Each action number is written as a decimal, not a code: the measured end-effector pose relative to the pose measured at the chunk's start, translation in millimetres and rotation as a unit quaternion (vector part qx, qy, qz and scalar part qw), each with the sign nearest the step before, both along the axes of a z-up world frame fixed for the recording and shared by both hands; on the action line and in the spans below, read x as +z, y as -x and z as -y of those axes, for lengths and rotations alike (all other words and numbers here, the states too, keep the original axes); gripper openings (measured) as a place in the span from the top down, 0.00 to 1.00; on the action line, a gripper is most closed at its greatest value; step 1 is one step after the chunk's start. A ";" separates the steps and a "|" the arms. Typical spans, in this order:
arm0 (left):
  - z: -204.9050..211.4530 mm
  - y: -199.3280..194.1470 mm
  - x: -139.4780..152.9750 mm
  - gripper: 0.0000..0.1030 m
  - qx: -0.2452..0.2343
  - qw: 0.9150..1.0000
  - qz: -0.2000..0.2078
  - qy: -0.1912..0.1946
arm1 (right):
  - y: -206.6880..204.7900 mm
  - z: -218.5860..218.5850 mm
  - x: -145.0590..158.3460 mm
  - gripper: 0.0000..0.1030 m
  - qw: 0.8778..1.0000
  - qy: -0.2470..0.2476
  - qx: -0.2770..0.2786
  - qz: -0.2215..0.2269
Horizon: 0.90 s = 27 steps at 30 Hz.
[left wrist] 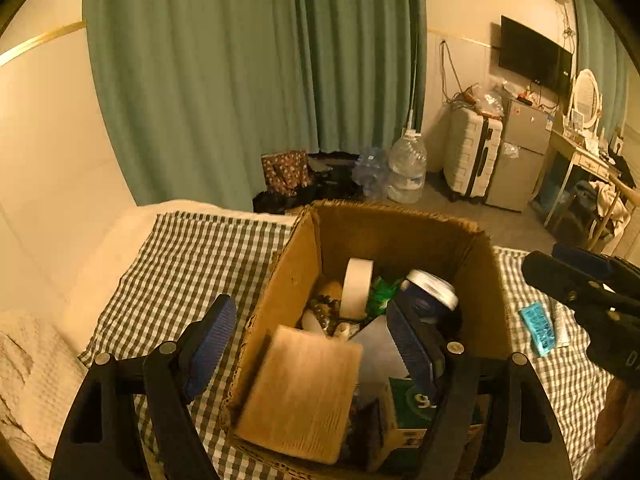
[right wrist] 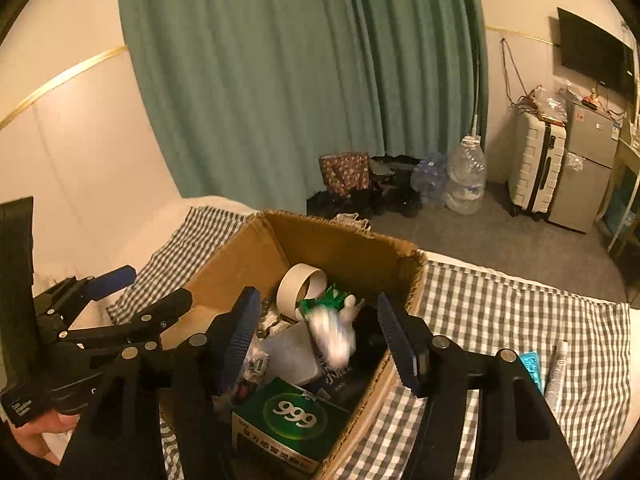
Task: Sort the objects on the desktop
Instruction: 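Open both tools to drop the tissue pack and medicine box into the box, then move both tools back over the white tube and blister pack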
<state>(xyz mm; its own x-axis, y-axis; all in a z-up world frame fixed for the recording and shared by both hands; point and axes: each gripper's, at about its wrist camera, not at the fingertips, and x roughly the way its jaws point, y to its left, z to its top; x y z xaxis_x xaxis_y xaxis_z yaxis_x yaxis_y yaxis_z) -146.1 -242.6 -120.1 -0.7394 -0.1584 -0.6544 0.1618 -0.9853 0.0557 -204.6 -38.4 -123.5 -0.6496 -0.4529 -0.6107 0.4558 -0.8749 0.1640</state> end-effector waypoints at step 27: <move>-162.0 -64.9 124.7 0.04 -0.105 0.987 -0.123 -0.001 | -110.3 -198.7 124.7 0.13 0.977 -0.022 -0.179 -0.118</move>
